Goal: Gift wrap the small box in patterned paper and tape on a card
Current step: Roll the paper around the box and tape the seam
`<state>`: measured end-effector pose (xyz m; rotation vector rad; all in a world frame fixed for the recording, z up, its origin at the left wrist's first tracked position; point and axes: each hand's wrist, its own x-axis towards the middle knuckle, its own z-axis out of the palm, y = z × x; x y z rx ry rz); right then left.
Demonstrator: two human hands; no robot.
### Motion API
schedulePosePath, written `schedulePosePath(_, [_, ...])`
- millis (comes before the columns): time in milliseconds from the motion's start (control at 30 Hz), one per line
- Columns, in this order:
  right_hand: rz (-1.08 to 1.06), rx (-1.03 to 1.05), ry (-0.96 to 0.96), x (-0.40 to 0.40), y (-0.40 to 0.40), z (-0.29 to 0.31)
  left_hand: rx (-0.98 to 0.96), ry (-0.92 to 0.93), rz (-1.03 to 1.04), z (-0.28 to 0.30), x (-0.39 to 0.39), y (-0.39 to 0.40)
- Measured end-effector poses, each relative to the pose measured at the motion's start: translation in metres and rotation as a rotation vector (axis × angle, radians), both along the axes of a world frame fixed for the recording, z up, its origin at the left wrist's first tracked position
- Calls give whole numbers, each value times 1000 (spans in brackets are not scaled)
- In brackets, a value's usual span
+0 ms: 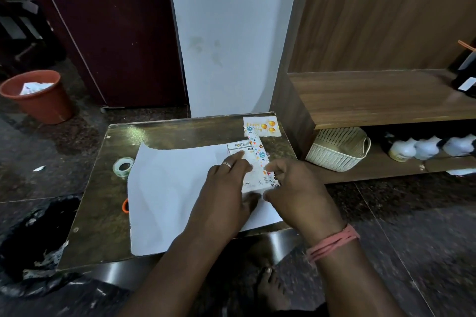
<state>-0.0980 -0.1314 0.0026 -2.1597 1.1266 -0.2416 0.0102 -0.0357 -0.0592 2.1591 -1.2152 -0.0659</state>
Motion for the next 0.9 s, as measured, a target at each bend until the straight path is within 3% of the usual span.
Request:
schedulePosePath(233, [-131,-70,-304,-8,26,-14,120,-80,3,13,-4,-4])
schedulePosePath(433, [-115,-224,-124,-18,46,-6,270,-165,-27,25,-5,-12])
schedulePosePath(500, [-119,-250,-143,-21,57,-2,332,-153,-29,30,-6,-13])
schedulePosePath(633, [-121,-517,-151,-22,55,-19,389,-126,-20,36,-9,-13])
schedulePosePath(800, [-23,-417,-214,-22,44,-15,461,-126,-9,47,-10,-21])
schedulePosePath(900, [13,-372,-156,-23,42,-16,479,-112,19,46,-14,-20])
